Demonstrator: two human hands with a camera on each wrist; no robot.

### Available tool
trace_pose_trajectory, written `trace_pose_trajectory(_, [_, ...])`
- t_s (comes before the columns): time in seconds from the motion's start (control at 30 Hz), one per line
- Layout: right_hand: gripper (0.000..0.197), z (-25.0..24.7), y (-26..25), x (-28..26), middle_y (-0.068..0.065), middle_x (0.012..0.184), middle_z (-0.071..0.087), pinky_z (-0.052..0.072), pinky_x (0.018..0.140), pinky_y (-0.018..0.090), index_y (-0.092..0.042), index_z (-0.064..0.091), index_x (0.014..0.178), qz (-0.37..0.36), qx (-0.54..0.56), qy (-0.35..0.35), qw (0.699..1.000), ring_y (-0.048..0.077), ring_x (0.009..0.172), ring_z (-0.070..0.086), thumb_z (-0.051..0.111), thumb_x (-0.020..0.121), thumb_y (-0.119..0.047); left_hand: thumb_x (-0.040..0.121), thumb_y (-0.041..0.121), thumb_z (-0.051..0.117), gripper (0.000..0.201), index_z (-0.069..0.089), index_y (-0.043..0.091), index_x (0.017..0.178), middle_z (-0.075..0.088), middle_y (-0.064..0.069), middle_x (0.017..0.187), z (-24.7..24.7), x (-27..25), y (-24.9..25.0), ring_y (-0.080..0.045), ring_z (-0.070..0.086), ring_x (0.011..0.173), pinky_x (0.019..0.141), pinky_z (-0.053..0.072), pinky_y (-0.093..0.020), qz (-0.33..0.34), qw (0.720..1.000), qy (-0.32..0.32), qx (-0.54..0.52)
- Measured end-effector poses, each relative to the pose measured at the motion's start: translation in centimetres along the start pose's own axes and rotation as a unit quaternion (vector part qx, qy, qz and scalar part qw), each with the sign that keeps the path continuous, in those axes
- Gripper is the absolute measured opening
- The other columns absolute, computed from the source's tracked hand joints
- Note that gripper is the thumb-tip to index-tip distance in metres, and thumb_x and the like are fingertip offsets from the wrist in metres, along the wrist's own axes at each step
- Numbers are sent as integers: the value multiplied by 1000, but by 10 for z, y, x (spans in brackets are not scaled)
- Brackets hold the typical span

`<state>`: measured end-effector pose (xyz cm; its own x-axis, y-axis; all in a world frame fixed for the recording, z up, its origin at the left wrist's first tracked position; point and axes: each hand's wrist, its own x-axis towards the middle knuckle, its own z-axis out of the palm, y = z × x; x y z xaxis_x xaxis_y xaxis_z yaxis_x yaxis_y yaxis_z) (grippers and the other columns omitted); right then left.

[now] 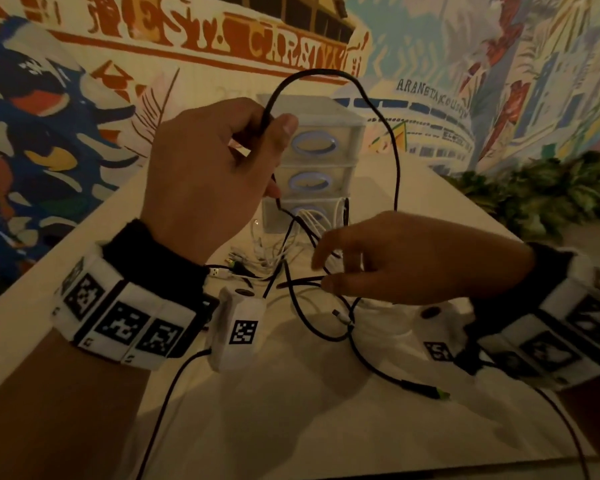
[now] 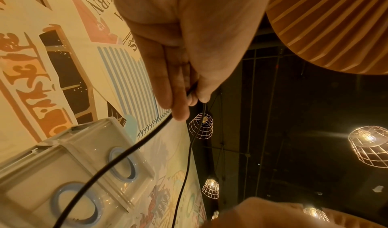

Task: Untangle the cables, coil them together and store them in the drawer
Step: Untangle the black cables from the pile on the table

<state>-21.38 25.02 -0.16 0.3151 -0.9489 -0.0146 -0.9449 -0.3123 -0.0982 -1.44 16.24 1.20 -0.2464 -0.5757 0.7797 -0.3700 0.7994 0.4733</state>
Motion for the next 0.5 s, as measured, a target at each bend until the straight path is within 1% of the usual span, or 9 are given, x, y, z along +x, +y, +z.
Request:
trace_pose_trajectory(0.07, [27, 0, 4, 5, -18, 90, 67, 39, 66, 13, -40, 67, 110, 1, -31, 2, 1000, -10, 76, 56, 49, 98, -58, 98, 52, 52, 30, 65, 24, 95, 68, 11, 80, 0, 1, -2, 3, 68, 58, 56, 58, -36, 5, 1000, 13, -8])
trace_pose_trajectory(0.1, [28, -1, 8, 5, -17, 90, 68, 41, 67, 12, -37, 68, 106, 6, -34, 9, 999, -9, 75, 57, 48, 99, -55, 97, 50, 54, 27, 64, 25, 98, 68, 12, 82, -1, 2, -3, 2, 69, 59, 57, 58, -37, 4, 1000, 22, -17])
trace_pose_trajectory(0.17, [25, -6, 16, 2, -16, 84, 71, 48, 69, 15, -35, 68, 103, 26, -1, 16, 1000, -7, 74, 63, 47, 102, -48, 97, 47, 55, 24, 64, 25, 101, 69, 12, 84, -3, 3, -5, 0, 70, 61, 60, 59, -39, -3, 999, 39, -37])
trace_pose_trajectory(0.2, [22, -8, 19, 0, -16, 80, 72, 50, 69, 16, -35, 66, 101, 37, 33, 14, 999, -6, 72, 66, 47, 103, -44, 98, 47, 55, 24, 64, 25, 102, 69, 11, 86, -4, 4, -6, 0, 70, 62, 60, 59, -40, -5, 998, 46, -37])
trace_pose_trajectory(0.27, [17, -12, 22, -5, -17, 80, 74, 52, 70, 18, -36, 62, 99, 49, 86, 20, 995, -5, 68, 70, 47, 105, -40, 98, 47, 53, 25, 63, 25, 106, 68, 12, 87, -7, 6, -7, 0, 69, 62, 61, 58, -41, 0, 998, 60, -18])
trace_pose_trajectory(0.37, [15, -17, 22, -10, -18, 83, 75, 55, 74, 23, -39, 59, 99, 51, 115, 69, 990, -2, 69, 71, 46, 103, -43, 98, 46, 53, 26, 62, 25, 111, 69, 10, 85, -9, 6, -8, -3, 69, 62, 62, 58, -41, 8, 998, 67, -12])
trace_pose_trajectory(0.5, [17, -25, 18, -13, -19, 82, 73, 54, 69, 20, -37, 60, 101, 25, 126, 142, 982, -1, 69, 71, 45, 103, -42, 97, 44, 57, 27, 56, 23, 114, 68, 10, 87, -6, 4, -8, -7, 69, 63, 64, 57, -42, 12, 998, 50, -21])
